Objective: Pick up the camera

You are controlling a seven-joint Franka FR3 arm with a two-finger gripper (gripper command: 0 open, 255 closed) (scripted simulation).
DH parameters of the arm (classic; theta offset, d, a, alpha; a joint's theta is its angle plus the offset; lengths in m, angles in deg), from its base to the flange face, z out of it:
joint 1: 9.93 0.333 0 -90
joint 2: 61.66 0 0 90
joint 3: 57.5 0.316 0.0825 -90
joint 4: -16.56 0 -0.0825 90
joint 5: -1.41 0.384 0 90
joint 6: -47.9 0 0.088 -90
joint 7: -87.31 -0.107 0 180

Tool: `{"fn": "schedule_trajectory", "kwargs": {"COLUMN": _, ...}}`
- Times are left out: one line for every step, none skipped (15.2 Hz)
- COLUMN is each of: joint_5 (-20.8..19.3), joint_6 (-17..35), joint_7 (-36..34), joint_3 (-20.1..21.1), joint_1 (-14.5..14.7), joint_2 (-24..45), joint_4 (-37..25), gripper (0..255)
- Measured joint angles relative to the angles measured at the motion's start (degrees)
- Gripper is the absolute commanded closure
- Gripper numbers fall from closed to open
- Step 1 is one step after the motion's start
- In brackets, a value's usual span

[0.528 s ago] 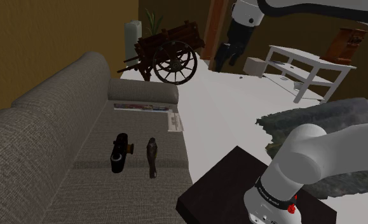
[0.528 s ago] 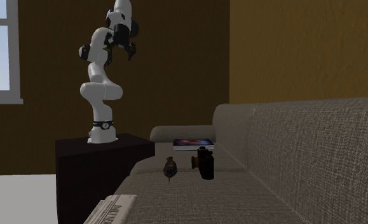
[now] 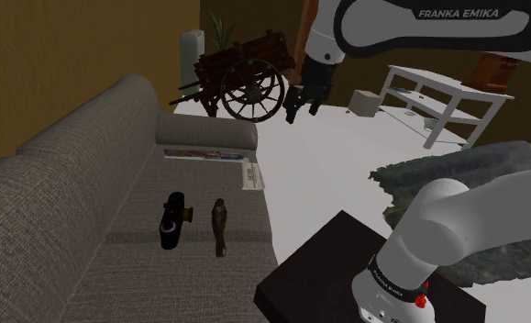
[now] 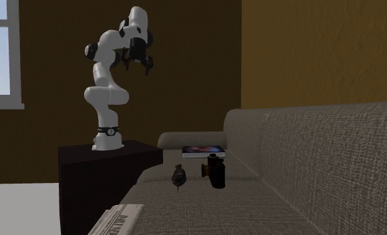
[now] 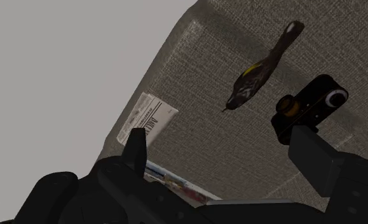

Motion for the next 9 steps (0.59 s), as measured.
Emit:
{"fn": "schedule_trajectory", "kwargs": {"joint_5": 0.44, "joint_6": 1.41, "joint_7": -1.28, "joint_3": 0.65, "joint_1": -0.03, "joint_2": 1.36, "joint_4": 0.33, "gripper": 0}}
{"fn": "schedule_trajectory", "kwargs": {"joint_5": 0.89, "joint_6": 2.55, "joint_7": -2.55, "joint_3": 1.28, "joint_1": -0.01, "joint_2": 2.36, "joint_4": 0.72, "gripper": 0}}
{"fn": "schedule_trajectory", "kwargs": {"joint_5": 1.49, "joint_6": 4.22, "joint_7": -4.27, "joint_3": 2.34, "joint_1": 0.14, "joint_2": 3.74, "joint_4": 1.33, "gripper": 0}}
{"fn": "schedule_trajectory", "kwargs": {"joint_5": 1.82, "joint_6": 5.82, "joint_7": -5.62, "joint_3": 3.04, "joint_1": 0.05, "joint_2": 5.48, "joint_4": 1.45, "gripper": 0}}
{"fn": "schedule_trajectory", "kwargs": {"joint_5": 2.27, "joint_6": 7.36, "joint_7": -7.08, "joint_3": 3.82, "joint_1": 0.11, "joint_2": 6.61, "joint_4": 2.12, "gripper": 0}}
{"fn": "schedule_trajectory", "kwargs": {"joint_5": 2.67, "joint_6": 8.60, "joint_7": -8.43, "joint_3": 4.51, "joint_1": 0.13, "joint_2": 7.76, "joint_4": 2.43, "gripper": 0}}
{"fn": "schedule_trajectory", "kwargs": {"joint_5": 2.88, "joint_6": 9.99, "joint_7": -9.66, "joint_3": 5.13, "joint_1": -0.01, "joint_2": 9.60, "joint_4": 2.18, "gripper": 0}}
{"fn": "schedule_trajectory", "kwargs": {"joint_5": 3.29, "joint_6": 11.47, "joint_7": -11.35, "joint_3": 6.14, "joint_1": 0.11, "joint_2": 11.15, "joint_4": 2.37, "gripper": 0}}
{"fn": "schedule_trajectory", "kwargs": {"joint_5": 3.41, "joint_6": 13.25, "joint_7": -12.55, "joint_3": 6.73, "joint_1": -0.07, "joint_2": 13.08, "joint_4": 2.46, "gripper": 0}}
